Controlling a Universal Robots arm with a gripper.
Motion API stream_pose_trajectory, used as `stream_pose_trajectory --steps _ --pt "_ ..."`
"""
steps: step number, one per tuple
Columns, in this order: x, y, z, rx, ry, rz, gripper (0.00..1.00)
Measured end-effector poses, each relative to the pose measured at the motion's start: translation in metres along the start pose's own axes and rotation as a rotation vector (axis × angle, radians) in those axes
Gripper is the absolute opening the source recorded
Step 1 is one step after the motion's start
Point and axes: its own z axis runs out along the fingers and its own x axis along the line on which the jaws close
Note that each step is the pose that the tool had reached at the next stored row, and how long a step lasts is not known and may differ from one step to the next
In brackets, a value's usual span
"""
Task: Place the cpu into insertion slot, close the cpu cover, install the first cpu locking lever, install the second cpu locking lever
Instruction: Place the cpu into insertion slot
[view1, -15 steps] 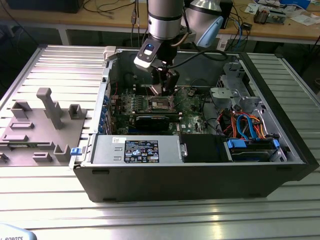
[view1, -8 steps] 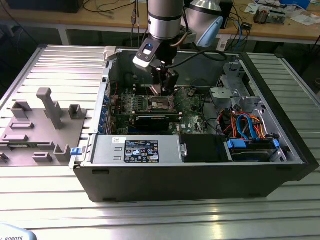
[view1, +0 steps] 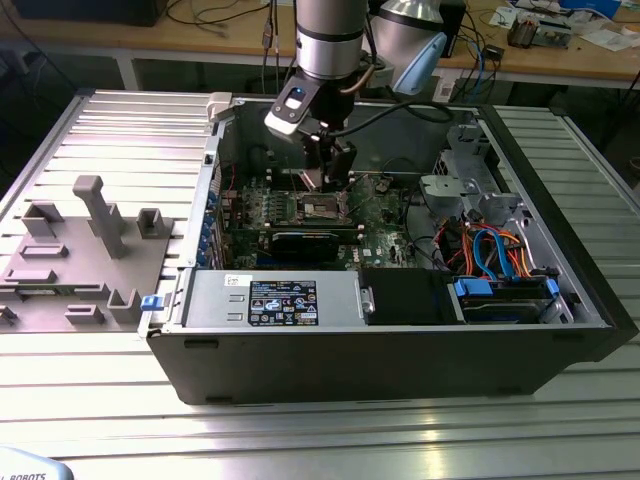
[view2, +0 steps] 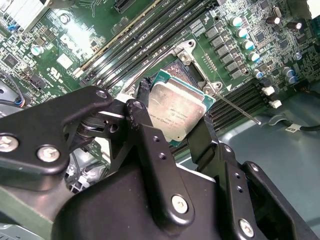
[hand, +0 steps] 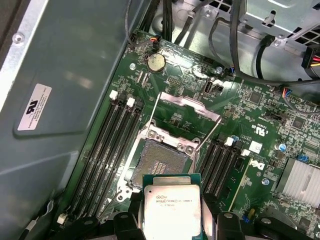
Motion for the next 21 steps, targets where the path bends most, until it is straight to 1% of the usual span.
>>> stream_pose_trajectory --steps 21 --pt "0.0 0.0 0.0001 0.0008 -0.0011 0.067 0.55"
